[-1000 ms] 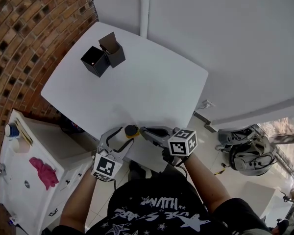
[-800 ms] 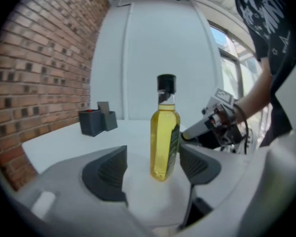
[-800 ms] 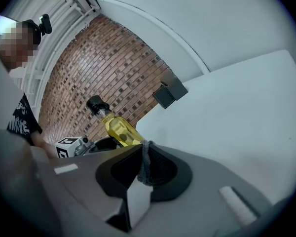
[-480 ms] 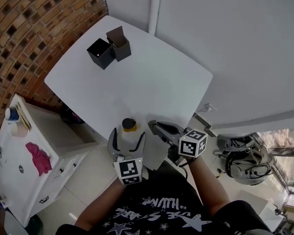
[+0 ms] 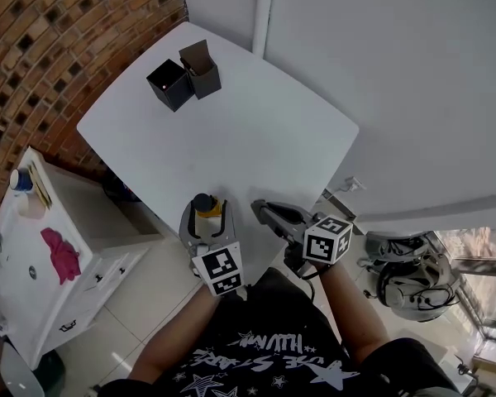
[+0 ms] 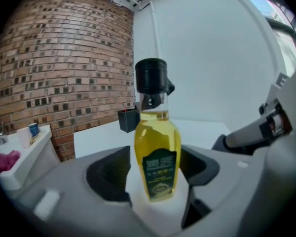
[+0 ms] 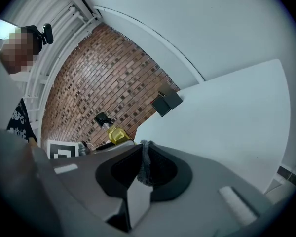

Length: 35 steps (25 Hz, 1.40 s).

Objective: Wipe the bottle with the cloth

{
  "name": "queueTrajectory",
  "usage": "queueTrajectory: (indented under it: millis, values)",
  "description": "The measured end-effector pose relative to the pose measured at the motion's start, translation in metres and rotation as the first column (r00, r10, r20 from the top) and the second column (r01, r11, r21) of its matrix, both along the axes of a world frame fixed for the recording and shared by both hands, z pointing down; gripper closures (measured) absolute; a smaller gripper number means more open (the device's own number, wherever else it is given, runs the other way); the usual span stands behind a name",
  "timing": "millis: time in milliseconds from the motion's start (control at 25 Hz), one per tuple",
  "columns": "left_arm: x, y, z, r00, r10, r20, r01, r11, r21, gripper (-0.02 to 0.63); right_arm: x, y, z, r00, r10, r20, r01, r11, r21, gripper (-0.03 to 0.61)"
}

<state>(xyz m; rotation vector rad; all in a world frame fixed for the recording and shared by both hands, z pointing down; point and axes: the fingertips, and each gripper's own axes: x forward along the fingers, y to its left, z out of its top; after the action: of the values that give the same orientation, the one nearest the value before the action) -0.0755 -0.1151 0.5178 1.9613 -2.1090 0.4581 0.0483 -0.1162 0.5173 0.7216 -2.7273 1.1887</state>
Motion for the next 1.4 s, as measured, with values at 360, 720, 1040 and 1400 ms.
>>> queueTrajectory:
  millis: [360,720,1040,1400]
  values:
    - [0.007,0.003,0.0,0.99,0.14,0.016,-0.14,0.99,0.012,0.357,-0.005,0.002,-0.003,1.0,-0.015,0.023,0.015,1.0,0.003,0.538]
    - [0.023,0.011,-0.003,0.83,0.558,0.003,-0.556,0.826,0.09,0.362,-0.031,0.006,-0.024,0.999,-0.039,0.031,0.038,0.998,0.046,0.537]
    - [0.042,0.041,-0.004,0.594,0.803,-0.049,-0.795,0.595,0.115,0.368,-0.05,0.01,-0.05,0.998,-0.021,0.058,0.017,0.997,0.073,0.537]
    - [0.058,0.055,-0.006,0.45,0.893,-0.03,-0.886,0.45,0.11,0.36,-0.054,0.019,-0.057,0.998,0.003,0.069,-0.007,0.998,0.067,0.538]
